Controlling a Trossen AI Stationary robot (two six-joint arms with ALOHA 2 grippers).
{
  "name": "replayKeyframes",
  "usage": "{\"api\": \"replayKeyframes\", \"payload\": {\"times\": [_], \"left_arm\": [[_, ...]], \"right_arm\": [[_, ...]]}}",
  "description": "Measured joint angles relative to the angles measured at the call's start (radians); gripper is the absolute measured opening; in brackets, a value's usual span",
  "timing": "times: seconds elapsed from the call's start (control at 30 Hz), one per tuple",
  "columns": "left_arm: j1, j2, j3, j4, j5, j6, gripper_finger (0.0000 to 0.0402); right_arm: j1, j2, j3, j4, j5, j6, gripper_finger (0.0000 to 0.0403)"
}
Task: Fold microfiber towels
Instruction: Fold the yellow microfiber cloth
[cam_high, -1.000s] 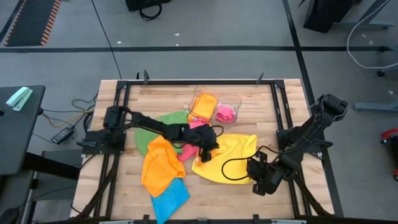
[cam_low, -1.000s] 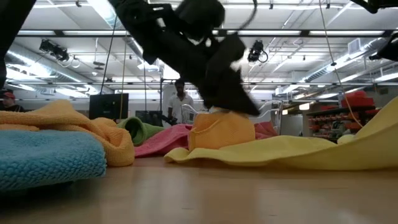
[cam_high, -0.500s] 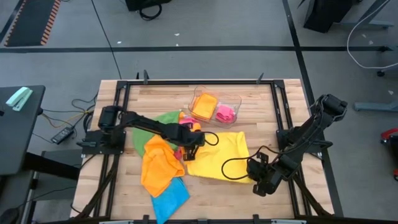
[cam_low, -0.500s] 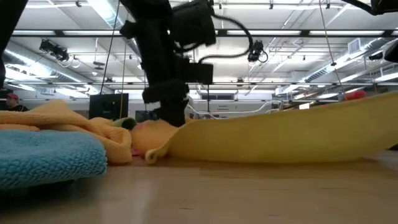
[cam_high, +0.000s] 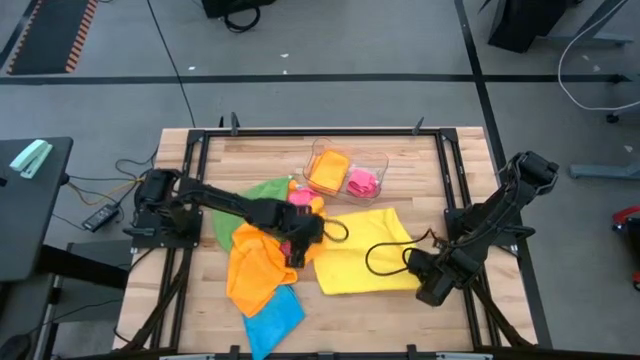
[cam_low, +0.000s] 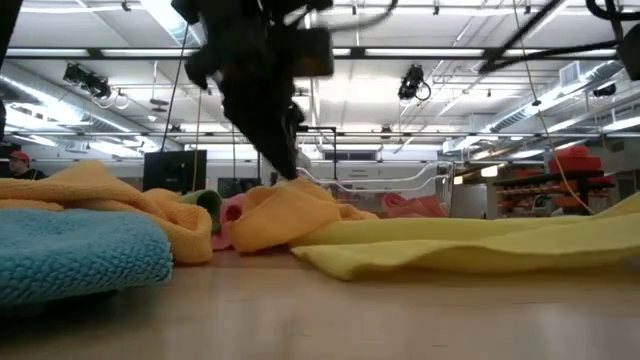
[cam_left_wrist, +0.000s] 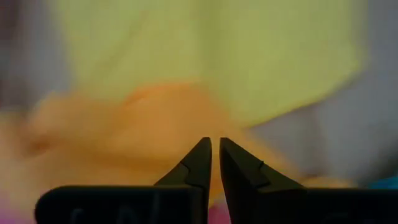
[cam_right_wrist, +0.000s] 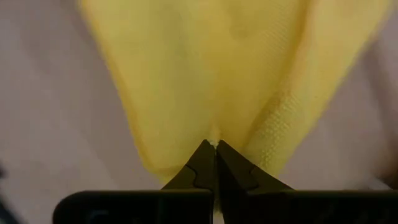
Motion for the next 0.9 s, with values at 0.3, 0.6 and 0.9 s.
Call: {"api": "replayKeyframes", "payload": {"times": [0.3,0.6,0.9], "left_arm": [[-0.167,0.017,-0.071,0.308,-0.074,0.094,0.0074],[-0.25,0.194,0.014,0.399,-0.088,0.051,0.0143],[-0.278,0.292,0.119,0.317,-0.088,0.129,0.0153]], "right_arm": [[0.0,0.0,-0.001,-0.013,0.01,0.017,0.001],[0.0,0.0,-0.001,0.004,0.063,0.009,0.001],[-0.001,0.0,-0.001,0.031,0.078,0.013,0.001]]}}
